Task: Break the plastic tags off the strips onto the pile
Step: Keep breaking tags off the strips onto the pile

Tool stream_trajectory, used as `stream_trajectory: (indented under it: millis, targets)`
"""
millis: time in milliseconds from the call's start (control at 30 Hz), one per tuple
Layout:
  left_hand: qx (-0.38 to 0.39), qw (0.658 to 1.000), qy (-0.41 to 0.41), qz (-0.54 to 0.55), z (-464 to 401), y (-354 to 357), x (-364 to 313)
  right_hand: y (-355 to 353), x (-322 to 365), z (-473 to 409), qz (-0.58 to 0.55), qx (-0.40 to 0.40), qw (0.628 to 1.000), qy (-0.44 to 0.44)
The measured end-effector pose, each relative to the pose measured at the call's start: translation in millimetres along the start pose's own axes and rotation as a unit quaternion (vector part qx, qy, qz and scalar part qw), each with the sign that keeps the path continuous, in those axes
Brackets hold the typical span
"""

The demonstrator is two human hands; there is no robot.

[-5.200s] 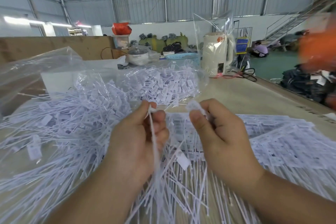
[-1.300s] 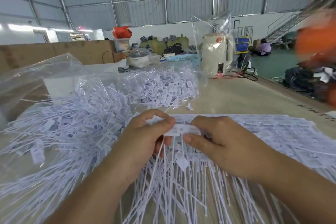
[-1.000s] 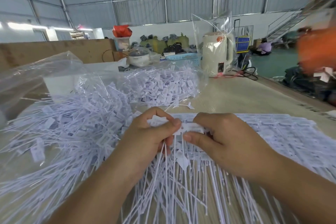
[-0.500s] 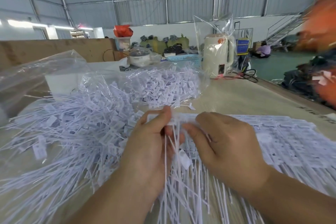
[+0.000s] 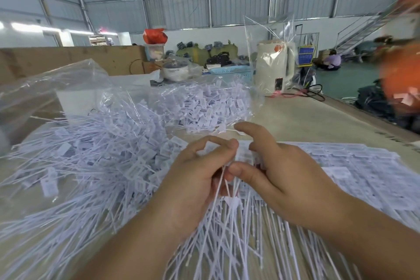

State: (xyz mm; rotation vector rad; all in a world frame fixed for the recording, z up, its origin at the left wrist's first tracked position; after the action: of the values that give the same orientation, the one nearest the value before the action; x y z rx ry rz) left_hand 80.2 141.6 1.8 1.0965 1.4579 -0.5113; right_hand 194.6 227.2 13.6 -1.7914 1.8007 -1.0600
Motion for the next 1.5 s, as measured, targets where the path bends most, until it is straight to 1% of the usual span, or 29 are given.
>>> stream_trajectory:
  millis: [133, 200, 267, 300, 367, 433, 500, 567, 633, 700, 800, 933, 1100, 1167, 1267, 1333, 1400, 1433, 1500]
  targets:
    - [0.017, 0.999, 0.006, -0.031, -1.5, -2.9, -0.9, -2.5, 2.5, -0.6, 0.028, -0.005, 0.999, -0.029]
    - [0.025, 0.996, 0.035, -0.084, -1.9, -3.5, -3.6, -2.2, 3.4, -1.9, 0.028, 0.007, 0.999, -0.028]
    - [0.024, 0.981, 0.08, -0.173, -2.0, -2.9, -6.5, -0.5, 2.3, -1.7, 0.012, 0.018, 0.999, -0.027]
    - [0.019, 0.975, 0.095, -0.199, -2.1, -3.0, -7.6, 0.3, 1.5, -1.8, -0.004, 0.025, 0.999, -0.02]
    - [0.008, 0.97, 0.111, -0.218, -1.7, -2.9, -9.1, 3.3, -0.1, -1.4, -0.049, 0.051, 0.997, 0.001]
    - [-0.003, 0.97, 0.118, -0.213, -1.1, -3.5, -10.3, 5.4, -3.1, -0.6, -0.095, 0.07, 0.993, 0.017]
    - [-0.028, 0.98, 0.103, -0.168, -2.9, -8.0, -11.6, 2.0, -7.7, -1.4, -0.122, 0.058, 0.99, 0.03]
    - [-0.06, 0.992, 0.057, -0.092, -6.8, -15.1, -10.7, -1.4, -11.9, -2.4, -0.135, 0.044, 0.989, 0.043]
    - [-0.063, 0.997, 0.007, -0.047, -9.7, -17.9, -7.5, -0.4, -15.4, -2.0, -0.132, 0.048, 0.988, 0.062]
    - [-0.051, 0.996, -0.014, -0.071, -10.9, -18.4, -2.7, 5.4, -17.9, -0.4, -0.131, 0.069, 0.986, 0.078]
    - [-0.05, 0.992, 0.006, -0.116, -11.5, -22.2, -1.1, 10.2, -20.0, -0.3, -0.157, 0.086, 0.98, 0.089]
    - [-0.053, 0.991, 0.026, -0.117, -10.1, -19.4, -3.7, 4.1, -21.3, -2.0, -0.143, 0.044, 0.985, 0.091]
    - [-0.096, 0.995, -0.005, -0.013, -6.1, -9.3, -1.0, 2.3, -11.3, -1.6, -0.101, -0.083, 0.986, 0.108]
    - [-0.105, 0.994, 0.008, 0.02, -4.5, -6.0, -2.0, 3.4, -5.3, -0.2, -0.101, -0.128, 0.981, 0.106]
    - [-0.123, 0.991, 0.043, 0.039, -1.2, -5.4, -2.1, 6.3, 2.8, 2.6, -0.092, -0.177, 0.976, 0.089]
    - [-0.138, 0.988, 0.033, 0.068, -1.8, -9.2, -1.0, 2.4, 0.9, 2.0, -0.078, -0.211, 0.969, 0.098]
    - [-0.171, 0.981, 0.022, 0.087, -3.9, -17.8, -1.5, -4.4, -6.3, 0.1, -0.09, -0.224, 0.964, 0.108]
    - [-0.186, 0.978, 0.024, 0.086, -5.6, -22.2, -2.1, -7.4, -8.6, -0.9, -0.106, -0.215, 0.965, 0.105]
    - [-0.189, 0.979, 0.032, 0.064, -8.6, -24.1, -2.0, -8.7, -8.7, -1.2, -0.141, -0.169, 0.972, 0.083]
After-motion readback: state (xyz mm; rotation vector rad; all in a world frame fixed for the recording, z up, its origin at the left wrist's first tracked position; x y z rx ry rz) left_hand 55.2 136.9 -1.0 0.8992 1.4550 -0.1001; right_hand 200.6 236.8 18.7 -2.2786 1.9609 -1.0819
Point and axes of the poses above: each hand's wrist, its own z-axis away from the middle knuckle, its own y-axis out of the palm, x = y × z, the point moved 3 cm from there along -z, towards the middle knuckle, and after that the axes turned 3 degrees about y, right-handed, at the moved point
